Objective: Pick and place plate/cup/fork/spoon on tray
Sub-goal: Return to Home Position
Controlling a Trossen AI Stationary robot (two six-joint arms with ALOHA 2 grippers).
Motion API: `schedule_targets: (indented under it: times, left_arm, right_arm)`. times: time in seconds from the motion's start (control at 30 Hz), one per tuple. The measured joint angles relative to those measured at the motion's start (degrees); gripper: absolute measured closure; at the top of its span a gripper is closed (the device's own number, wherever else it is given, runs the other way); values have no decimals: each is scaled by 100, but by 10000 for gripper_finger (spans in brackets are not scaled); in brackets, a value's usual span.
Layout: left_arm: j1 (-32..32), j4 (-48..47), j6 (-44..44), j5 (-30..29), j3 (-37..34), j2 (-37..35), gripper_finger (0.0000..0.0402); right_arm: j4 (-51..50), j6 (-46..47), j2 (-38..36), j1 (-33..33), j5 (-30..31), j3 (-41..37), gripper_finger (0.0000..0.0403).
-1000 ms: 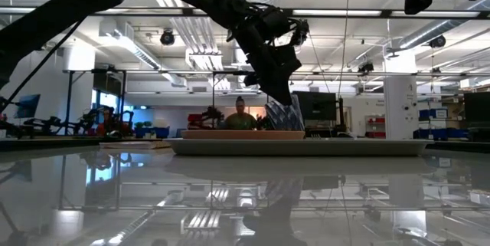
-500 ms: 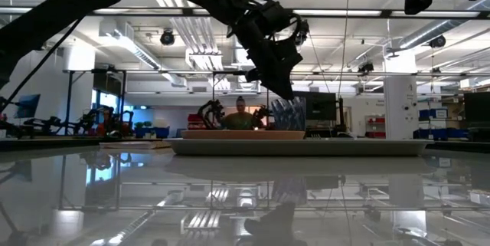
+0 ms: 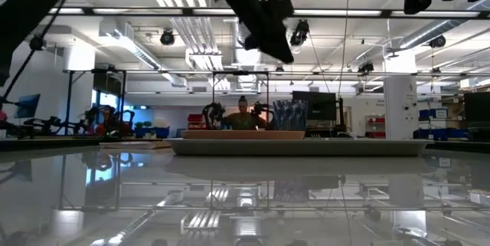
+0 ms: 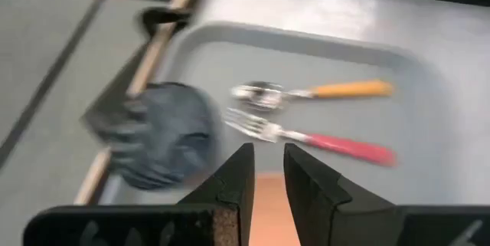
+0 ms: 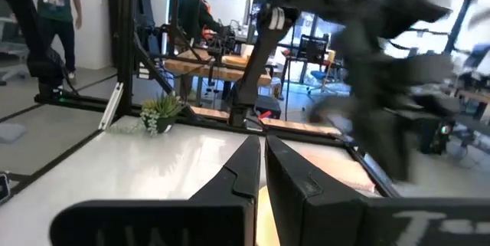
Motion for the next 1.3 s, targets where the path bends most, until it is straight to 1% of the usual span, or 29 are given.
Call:
schedule_targets:
  times: [0.07, 0.13, 0.2, 0.27, 0.33, 0.4, 0.47, 0.6, 0.67, 0.77, 0.93, 1.03, 1.13, 1.23, 1.3]
  left_arm:
    - [-277, 94, 117, 183, -559, -509, 348]
    - [-675, 615, 363, 247, -1556, -1243, 348]
    - [-1075, 1524, 507, 358, -2873, -2065, 348]
    - [-1381, 2596, 633, 664, -4232, -2915, 348]
    - [-1637, 3645, 616, 803, -5488, -3798, 348]
    - [-1794, 4589, 396, 841, -6555, -4709, 351]
    - [-1839, 5313, 121, 884, -7519, -5614, 361]
    - [-1836, 5975, -242, 816, -9026, -7340, 395]
    - [-1843, 6064, -286, 825, -9572, -8185, 398]
    - [-1838, 6071, -321, 800, -10203, -9245, 401]
    - [-1838, 6002, -459, 813, -10896, -10574, 401]
    - [-1838, 5606, -596, 864, -11170, -11129, 401]
    - [-1834, 5612, -588, 1017, -11440, -11559, 401]
    - [-1834, 5256, -441, 1056, -11469, -11834, 401]
    - [-1834, 5061, -282, 1057, -11474, -11853, 402]
  right_arm:
    - [49, -153, -7, 0, -47, -40, 390]
    - [154, -365, -11, -1, -142, -165, 390]
    - [385, -654, -10, 0, -231, -345, 390]
    - [867, -920, -9, -2, -455, -586, 390]
    - [1259, -1138, -11, -2, -653, -822, 390]
    - [1551, -1252, -25, -2, -649, -1014, 390]
    - [1748, -1308, -56, -7, -643, -1143, 390]
    - [1803, -1326, -170, -4, -644, -1328, 390]
    - [1796, -1388, -253, -7, -624, -1432, 391]
    - [1809, -1442, -406, -15, -601, -1600, 394]
    - [1823, -1453, -783, -65, -600, -1977, 394]
    - [1527, -1317, -1004, -92, -639, -1978, 394]
    - [1333, -1414, -1232, -92, -654, -1980, 394]
    - [1241, -1424, -1236, -92, -648, -1970, 394]
    - [1212, -1356, -1226, -92, -650, -1950, 394]
